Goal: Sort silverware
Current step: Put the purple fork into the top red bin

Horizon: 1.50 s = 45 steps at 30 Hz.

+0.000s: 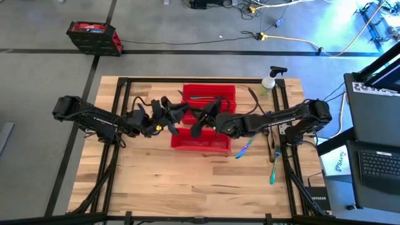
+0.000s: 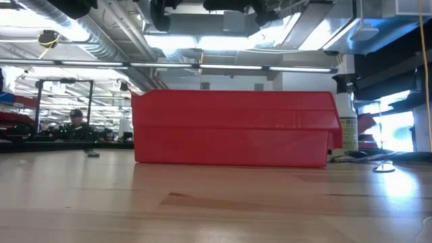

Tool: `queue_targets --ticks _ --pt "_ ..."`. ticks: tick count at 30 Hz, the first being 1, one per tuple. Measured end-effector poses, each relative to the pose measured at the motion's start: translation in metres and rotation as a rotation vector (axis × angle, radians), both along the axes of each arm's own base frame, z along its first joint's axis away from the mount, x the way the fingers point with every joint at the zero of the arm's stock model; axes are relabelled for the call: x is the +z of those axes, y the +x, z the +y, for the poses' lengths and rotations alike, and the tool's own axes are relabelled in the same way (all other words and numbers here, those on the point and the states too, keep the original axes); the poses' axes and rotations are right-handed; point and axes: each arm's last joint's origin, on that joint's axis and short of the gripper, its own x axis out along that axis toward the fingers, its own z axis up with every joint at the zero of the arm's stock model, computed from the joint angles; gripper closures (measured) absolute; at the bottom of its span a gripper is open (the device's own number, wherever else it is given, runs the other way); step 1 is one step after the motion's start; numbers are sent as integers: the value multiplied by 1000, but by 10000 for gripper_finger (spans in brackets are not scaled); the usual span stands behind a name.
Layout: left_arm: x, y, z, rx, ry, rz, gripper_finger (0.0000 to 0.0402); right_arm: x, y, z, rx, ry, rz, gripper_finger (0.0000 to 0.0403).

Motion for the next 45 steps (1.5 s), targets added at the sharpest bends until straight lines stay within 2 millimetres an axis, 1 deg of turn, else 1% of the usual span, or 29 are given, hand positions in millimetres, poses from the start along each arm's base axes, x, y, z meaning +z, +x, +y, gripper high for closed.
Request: queue_targets --ticks 6,11,14,18,22,27,30,33,36,41,45 --pt "4 -1 5 -27 39 -19 264 5 -6 -4 -12 -3 19 402" --pt "3 -1 5 -23 97 31 203 13 -13 -15 -34 -13 25 402" --pt "4 -3 6 -46 97 41 180 20 -20 -22 -30 5 26 402" --pt "8 -8 5 -78 114 64 163 27 -31 -35 -39 18 60 403" --pt "7 -12 7 -158 134 147 161 36 -41 -62 -3 70 119 403" --pt "1 -13 9 -255 136 243 160 47 -49 -103 60 139 279 403" --pt "-2 -13 7 -313 150 276 160 46 -59 -132 102 217 382 403" --pt "-8 -12 6 -363 155 334 160 35 -68 -159 155 306 454 403" --pt "-12 -12 4 -434 166 376 160 19 -74 -184 211 393 523 403" --pt "-15 -12 -2 -609 222 396 160 -23 -69 -224 340 549 574 403" --pt "-17 -13 -8 -687 264 409 160 -53 -67 -248 364 601 622 403"
